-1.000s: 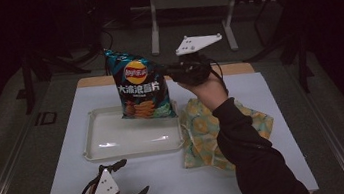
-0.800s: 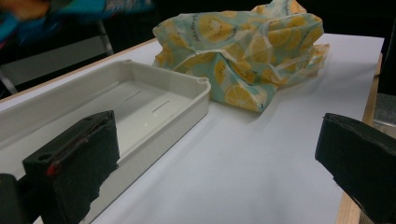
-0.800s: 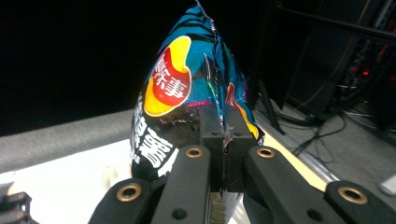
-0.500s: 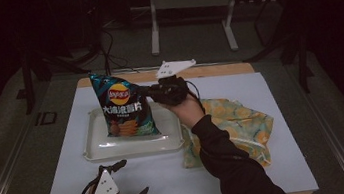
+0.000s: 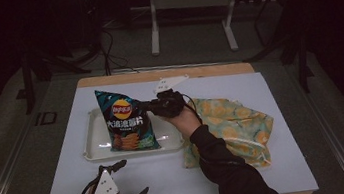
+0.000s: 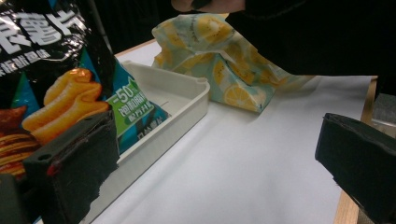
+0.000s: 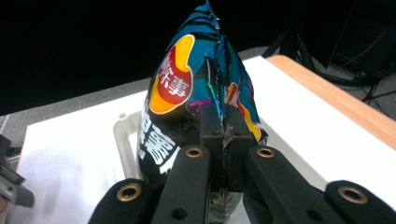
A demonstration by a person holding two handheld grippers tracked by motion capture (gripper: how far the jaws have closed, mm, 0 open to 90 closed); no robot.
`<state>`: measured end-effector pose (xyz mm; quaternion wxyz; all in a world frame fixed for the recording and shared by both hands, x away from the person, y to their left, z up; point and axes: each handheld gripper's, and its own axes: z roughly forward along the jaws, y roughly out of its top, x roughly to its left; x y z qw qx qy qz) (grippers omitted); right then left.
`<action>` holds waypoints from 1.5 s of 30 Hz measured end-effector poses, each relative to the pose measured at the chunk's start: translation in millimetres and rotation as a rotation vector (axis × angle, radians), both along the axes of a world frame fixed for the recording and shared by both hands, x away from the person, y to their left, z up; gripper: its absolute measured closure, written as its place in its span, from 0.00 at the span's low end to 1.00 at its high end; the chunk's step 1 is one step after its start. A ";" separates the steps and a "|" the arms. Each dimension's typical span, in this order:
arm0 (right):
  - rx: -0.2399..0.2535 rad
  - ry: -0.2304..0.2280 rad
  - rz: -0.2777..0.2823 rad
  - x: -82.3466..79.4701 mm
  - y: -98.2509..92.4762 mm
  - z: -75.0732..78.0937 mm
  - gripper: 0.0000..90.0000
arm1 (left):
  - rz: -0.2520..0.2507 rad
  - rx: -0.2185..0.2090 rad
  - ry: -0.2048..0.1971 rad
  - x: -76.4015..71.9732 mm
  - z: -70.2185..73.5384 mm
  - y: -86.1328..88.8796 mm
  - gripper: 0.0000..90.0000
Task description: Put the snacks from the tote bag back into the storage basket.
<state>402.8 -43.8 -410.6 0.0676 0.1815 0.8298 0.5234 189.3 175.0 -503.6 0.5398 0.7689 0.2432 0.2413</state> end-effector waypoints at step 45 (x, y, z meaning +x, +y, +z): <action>-0.077 0.056 -0.131 17.6 -33.2 -5.0 0.15 | 0.003 0.000 0.008 2.0 -0.6 -1.2 0.00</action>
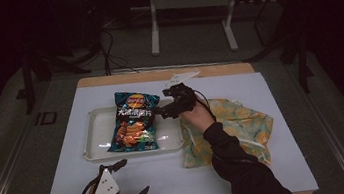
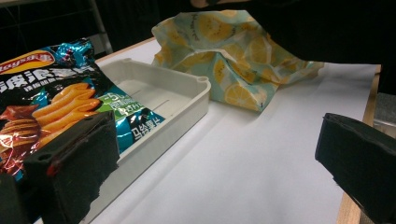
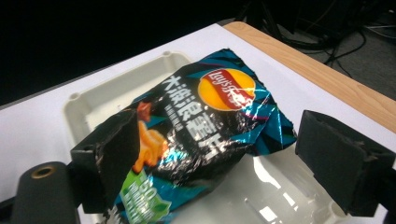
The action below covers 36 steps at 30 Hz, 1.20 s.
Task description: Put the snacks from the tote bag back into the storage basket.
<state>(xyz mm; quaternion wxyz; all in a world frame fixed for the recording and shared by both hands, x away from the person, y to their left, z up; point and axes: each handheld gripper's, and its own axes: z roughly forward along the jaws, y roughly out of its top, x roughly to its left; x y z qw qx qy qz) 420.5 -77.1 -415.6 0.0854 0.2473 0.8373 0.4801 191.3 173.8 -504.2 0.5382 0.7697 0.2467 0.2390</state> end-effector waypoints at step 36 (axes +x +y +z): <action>0.018 -0.101 -0.163 -81.9 -149.3 20.2 0.16 | 0.004 0.007 0.002 0.4 -0.4 -1.0 0.00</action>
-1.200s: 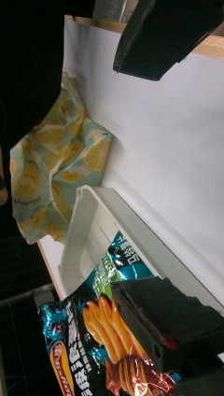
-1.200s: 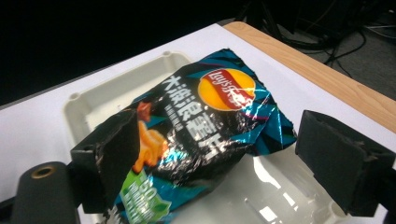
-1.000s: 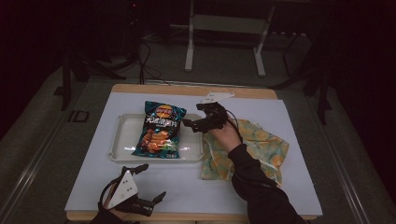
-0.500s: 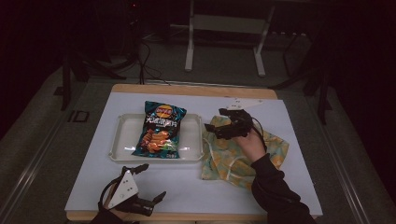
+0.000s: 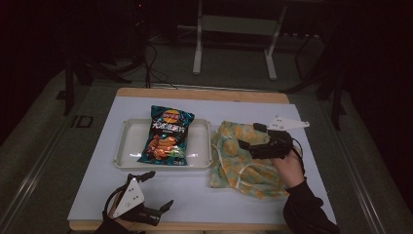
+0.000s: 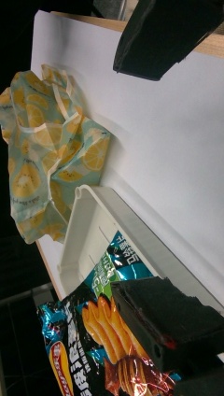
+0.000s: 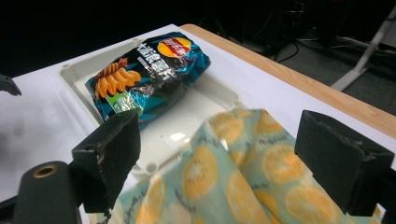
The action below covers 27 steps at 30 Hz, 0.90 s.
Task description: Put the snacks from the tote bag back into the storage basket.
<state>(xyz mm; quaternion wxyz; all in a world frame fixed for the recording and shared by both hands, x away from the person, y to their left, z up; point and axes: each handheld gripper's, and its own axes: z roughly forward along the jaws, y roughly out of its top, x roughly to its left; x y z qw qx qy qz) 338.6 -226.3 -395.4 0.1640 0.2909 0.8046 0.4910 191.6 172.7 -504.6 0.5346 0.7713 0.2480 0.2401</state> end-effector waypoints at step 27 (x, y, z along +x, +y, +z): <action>-0.033 -0.086 -0.173 -39.7 -74.1 -36.3 0.16 | 0.003 0.004 0.000 0.4 -0.3 -0.6 0.00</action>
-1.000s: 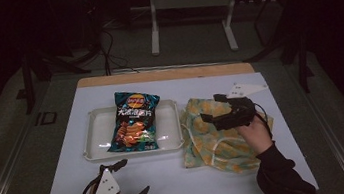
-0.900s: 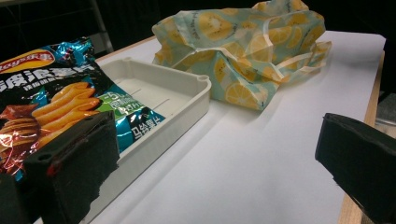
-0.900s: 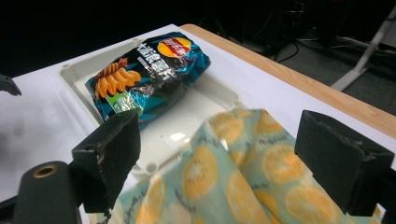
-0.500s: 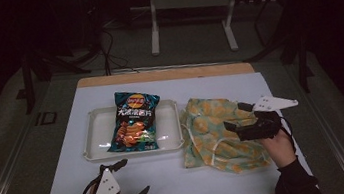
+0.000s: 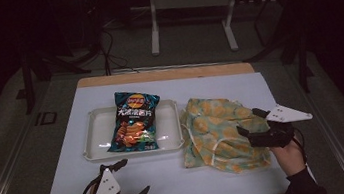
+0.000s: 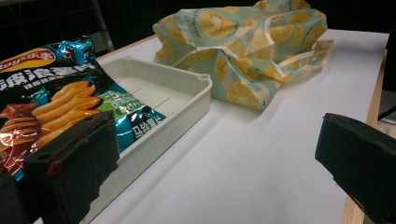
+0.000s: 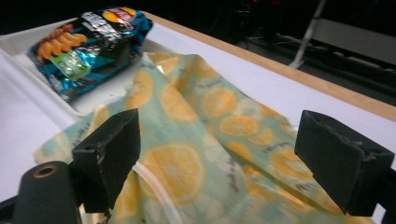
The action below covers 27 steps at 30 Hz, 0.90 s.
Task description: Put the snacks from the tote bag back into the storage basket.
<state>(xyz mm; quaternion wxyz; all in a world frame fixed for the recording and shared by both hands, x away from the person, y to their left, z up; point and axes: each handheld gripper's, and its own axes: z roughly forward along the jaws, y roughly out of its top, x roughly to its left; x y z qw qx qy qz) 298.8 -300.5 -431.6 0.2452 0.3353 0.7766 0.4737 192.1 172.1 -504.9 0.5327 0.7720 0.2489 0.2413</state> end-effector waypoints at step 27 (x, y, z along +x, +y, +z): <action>0.083 -0.094 -0.255 -15.4 -40.8 -10.6 0.15 | -0.002 0.002 0.004 0.6 0.1 1.3 0.00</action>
